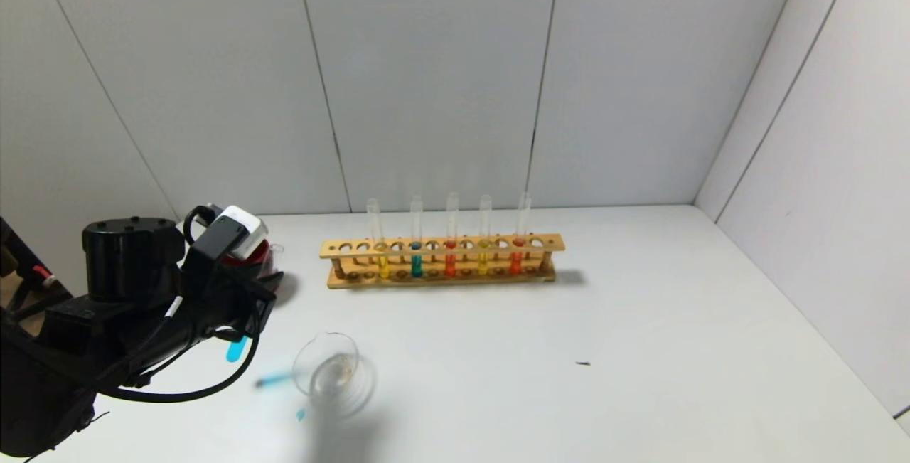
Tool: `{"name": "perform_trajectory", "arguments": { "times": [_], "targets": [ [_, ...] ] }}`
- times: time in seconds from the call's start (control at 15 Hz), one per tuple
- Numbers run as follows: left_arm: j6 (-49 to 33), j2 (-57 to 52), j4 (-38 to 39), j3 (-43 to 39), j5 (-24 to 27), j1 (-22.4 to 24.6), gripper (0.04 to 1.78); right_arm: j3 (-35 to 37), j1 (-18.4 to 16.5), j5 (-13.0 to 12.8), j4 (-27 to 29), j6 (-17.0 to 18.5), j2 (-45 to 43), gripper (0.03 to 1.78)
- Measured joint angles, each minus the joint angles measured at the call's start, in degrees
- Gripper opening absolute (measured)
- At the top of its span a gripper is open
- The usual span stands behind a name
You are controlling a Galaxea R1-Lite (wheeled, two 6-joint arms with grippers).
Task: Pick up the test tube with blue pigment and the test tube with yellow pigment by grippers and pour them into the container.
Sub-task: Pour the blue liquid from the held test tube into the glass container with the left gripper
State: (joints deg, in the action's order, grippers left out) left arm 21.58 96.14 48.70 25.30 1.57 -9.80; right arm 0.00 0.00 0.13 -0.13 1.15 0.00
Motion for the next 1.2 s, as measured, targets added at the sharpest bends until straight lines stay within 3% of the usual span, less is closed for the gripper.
{"name": "perform_trajectory", "arguments": {
  "times": [0.4,0.67,1.0,1.2],
  "targets": [
    [8.11,-1.35,-10.69,0.78,-0.48,-0.41,0.32,0.00,0.00,-0.02,0.02,-0.02,0.00,1.71],
    [10.42,-6.17,-25.55,4.28,-1.27,-2.95,0.32,0.00,0.00,0.02,0.00,-0.02,0.00,1.71],
    [12.63,-12.90,-51.79,15.02,-7.30,-9.94,0.32,0.00,0.00,0.02,0.00,-0.02,0.00,1.71],
    [14.03,-12.18,-57.14,17.59,-13.89,-14.04,0.32,0.00,0.00,0.00,0.00,0.00,0.00,1.71]
  ]
}}
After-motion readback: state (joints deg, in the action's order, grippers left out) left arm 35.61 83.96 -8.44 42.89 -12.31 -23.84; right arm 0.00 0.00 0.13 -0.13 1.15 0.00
